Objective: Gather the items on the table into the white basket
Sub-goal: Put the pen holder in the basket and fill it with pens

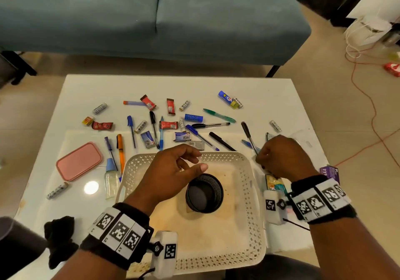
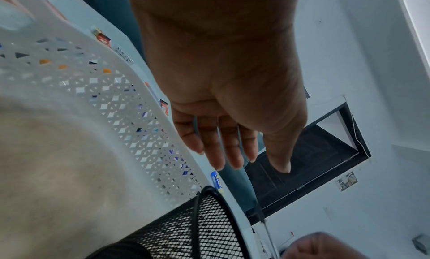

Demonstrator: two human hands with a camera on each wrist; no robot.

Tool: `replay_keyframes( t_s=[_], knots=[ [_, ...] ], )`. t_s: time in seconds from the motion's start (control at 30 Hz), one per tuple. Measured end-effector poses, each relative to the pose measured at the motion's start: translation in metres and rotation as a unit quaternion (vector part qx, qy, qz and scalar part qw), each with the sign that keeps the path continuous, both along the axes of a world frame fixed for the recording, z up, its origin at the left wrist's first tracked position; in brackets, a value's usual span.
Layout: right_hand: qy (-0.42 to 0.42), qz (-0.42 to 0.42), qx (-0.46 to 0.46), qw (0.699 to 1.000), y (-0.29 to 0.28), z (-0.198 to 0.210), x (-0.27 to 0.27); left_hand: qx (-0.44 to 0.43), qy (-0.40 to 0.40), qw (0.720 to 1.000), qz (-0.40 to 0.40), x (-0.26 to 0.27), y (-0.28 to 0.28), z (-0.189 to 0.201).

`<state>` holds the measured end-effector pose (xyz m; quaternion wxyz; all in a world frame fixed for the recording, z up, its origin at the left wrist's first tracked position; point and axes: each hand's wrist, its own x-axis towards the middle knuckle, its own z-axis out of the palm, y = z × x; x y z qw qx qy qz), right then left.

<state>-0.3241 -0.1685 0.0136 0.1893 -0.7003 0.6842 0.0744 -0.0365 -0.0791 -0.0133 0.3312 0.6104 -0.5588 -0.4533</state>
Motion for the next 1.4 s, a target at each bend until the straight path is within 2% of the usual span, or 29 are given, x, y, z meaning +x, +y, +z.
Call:
replay_keyframes(
  t_s=[0.07,0.17,0.27,0.4,0.53,0.6,0.67,0.73,0.83,0.97,1.1,1.2,1.27,1.33,1.4],
  knots=[
    [-0.066,0.035,-0.035,0.997,0.011,0.028,0.020,-0.009,0.049,0.998,0.032,-0.002,-0.002,0.004],
    [-0.188,0.107,0.059,0.974,0.036,0.055,0.063,-0.008,0.123,0.991,0.057,-0.005,-0.003,0.011],
    [-0.253,0.161,0.145,0.943,0.049,0.048,0.086,-0.016,0.142,0.988,0.066,-0.005,-0.004,0.016],
    [-0.276,0.148,0.156,0.937,0.040,0.033,0.079,-0.015,0.148,0.986,0.076,0.000,-0.005,0.016],
    [-0.236,0.033,0.048,0.970,-0.001,0.024,0.043,-0.045,0.163,0.983,0.074,0.002,-0.005,0.020],
    [-0.162,0.004,-0.002,0.987,-0.026,0.013,0.026,-0.047,0.147,0.987,0.040,0.000,-0.003,0.018],
    [-0.021,0.038,-0.016,0.999,-0.051,-0.007,0.014,-0.031,0.118,0.993,0.002,-0.001,0.000,0.015],
    [0.084,0.071,0.004,0.994,-0.072,-0.029,0.011,-0.013,0.062,0.997,-0.032,-0.003,0.002,0.010],
    [0.149,0.092,0.023,0.984,-0.087,-0.046,0.019,0.009,0.014,0.998,-0.053,-0.002,0.001,0.003],
    [0.193,0.108,0.035,0.975,-0.090,-0.059,0.029,0.031,-0.046,0.996,-0.068,0.000,0.000,-0.005],
    [0.202,0.134,0.023,0.970,-0.092,-0.063,0.033,0.049,-0.070,0.994,-0.073,0.004,0.000,-0.011],
    [0.179,0.138,0.014,0.974,-0.095,-0.048,0.038,0.043,-0.053,0.996,-0.057,0.005,-0.001,-0.009],
    [0.132,0.129,-0.027,0.982,-0.096,-0.029,0.047,0.035,-0.038,0.998,-0.046,0.006,-0.003,-0.004],
    [0.048,0.115,-0.098,0.987,-0.089,-0.005,0.055,0.030,-0.026,0.999,-0.037,0.006,-0.002,0.001],
    [-0.050,0.100,-0.169,0.979,-0.078,0.015,0.062,0.026,-0.016,0.999,-0.028,0.005,-0.003,0.002]
  ],
)
